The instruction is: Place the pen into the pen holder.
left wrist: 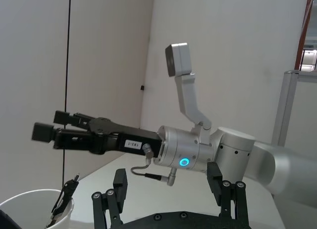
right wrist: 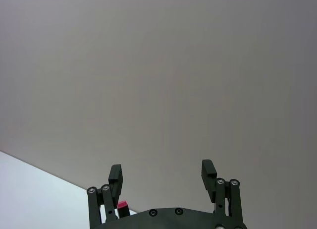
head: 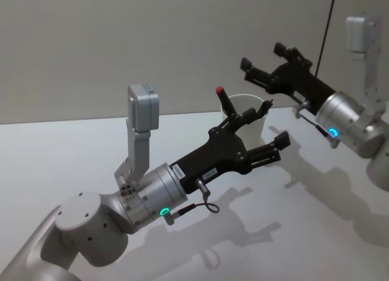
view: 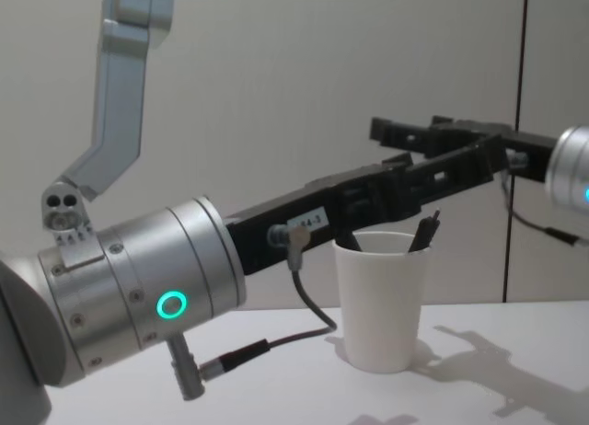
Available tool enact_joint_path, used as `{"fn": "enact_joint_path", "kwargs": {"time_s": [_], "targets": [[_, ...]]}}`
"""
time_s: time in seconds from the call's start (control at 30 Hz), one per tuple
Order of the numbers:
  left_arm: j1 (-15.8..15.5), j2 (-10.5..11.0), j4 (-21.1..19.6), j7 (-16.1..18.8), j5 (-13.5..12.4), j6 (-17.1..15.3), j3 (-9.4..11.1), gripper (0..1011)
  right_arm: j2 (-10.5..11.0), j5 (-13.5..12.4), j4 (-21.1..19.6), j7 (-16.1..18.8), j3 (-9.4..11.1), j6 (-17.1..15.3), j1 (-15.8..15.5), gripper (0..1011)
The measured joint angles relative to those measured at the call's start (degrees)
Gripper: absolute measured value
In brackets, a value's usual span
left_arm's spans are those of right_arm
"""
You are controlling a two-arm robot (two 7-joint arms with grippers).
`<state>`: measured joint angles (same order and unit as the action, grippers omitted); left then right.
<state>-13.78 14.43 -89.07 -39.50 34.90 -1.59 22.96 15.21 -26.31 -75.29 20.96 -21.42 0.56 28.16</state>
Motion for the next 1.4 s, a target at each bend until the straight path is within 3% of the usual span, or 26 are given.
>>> {"fn": "enact_joint_path", "kwargs": {"time_s": [0.3, 0.67, 1.4], "targets": [[0.0, 0.0, 0.0, 0.0, 0.0, 0.0, 0.0, 1001, 2.76, -3.38, -5.55, -3.12, 1.69, -1.5, -3.08, 1001], [0.01, 0.44, -0.17, 2.34, -1.33, 0.0, 0.15, 1001, 2.79, -2.61, -6.78, -4.01, 2.1, -1.56, -4.69, 1001], [0.11, 3.57, -1.98, 18.58, -11.15, 0.38, 1.47, 1001, 3.49, 3.75, -16.55, -10.66, 5.4, -2.09, -17.09, 1001]]}}
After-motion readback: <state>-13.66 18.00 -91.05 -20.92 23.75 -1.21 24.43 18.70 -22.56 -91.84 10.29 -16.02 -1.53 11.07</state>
